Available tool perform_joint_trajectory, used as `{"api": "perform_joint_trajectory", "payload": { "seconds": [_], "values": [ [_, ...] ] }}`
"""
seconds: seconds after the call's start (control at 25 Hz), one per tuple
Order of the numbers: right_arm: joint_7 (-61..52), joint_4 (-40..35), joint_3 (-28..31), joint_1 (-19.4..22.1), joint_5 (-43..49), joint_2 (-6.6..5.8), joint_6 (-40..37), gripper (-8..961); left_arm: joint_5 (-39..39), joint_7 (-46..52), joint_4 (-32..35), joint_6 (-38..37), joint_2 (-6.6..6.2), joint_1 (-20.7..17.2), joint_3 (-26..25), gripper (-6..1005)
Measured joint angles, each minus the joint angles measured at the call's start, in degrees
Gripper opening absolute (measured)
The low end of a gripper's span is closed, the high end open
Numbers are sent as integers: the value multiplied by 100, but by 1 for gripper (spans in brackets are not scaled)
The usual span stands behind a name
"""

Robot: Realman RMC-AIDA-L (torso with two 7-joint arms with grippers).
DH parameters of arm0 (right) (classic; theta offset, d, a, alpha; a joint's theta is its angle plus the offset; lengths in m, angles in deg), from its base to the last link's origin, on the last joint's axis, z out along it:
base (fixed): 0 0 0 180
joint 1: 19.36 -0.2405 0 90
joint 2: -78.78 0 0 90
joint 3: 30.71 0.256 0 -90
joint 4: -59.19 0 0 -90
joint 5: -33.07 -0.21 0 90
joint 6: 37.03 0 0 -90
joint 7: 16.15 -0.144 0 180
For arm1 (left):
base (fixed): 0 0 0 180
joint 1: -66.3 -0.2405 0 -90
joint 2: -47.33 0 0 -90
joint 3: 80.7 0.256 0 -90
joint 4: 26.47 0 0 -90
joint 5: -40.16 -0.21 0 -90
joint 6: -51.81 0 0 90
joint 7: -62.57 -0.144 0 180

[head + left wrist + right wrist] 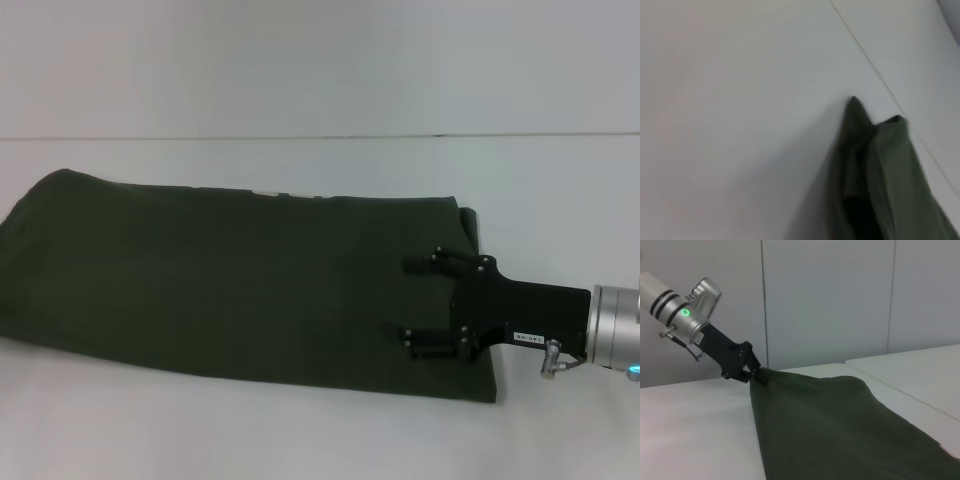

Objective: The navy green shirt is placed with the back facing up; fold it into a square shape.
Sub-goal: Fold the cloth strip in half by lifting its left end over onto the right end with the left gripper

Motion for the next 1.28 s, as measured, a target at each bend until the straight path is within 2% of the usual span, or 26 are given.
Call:
{"api": "perform_joint_trajectory", "payload": {
  "seconds": [0.16,0.32,0.48,0.8,0.88,0.92,1.16,1.28],
  "values": [
    [13,-9,6,90,0,-18,40,917,314,-34,-41,-329,-5,92,15,55],
    [31,-46,11,255,0,-30,137,915,1040,-54,-64,-1068,-23,274,46,55],
    [5,-52,59,434,0,-36,194,913,1628,-67,-53,-1569,79,534,151,55],
    [5,-48,397,866,0,-29,171,913,2857,-277,-404,-1598,621,1243,1345,55],
    [10,-30,427,949,0,-27,163,914,3071,-498,-672,-1498,798,1565,1617,56],
    [16,-21,432,994,0,-24,160,914,3071,-498,-672,-1498,798,1565,1617,56],
    [44,-5,466,1179,-5,-17,133,915,3154,-1023,-1300,-1071,1195,2213,2021,56],
    [49,-1,518,1227,-4,-17,131,915,3197,-1528,-1951,-655,1304,2450,2122,56]
  ]
}}
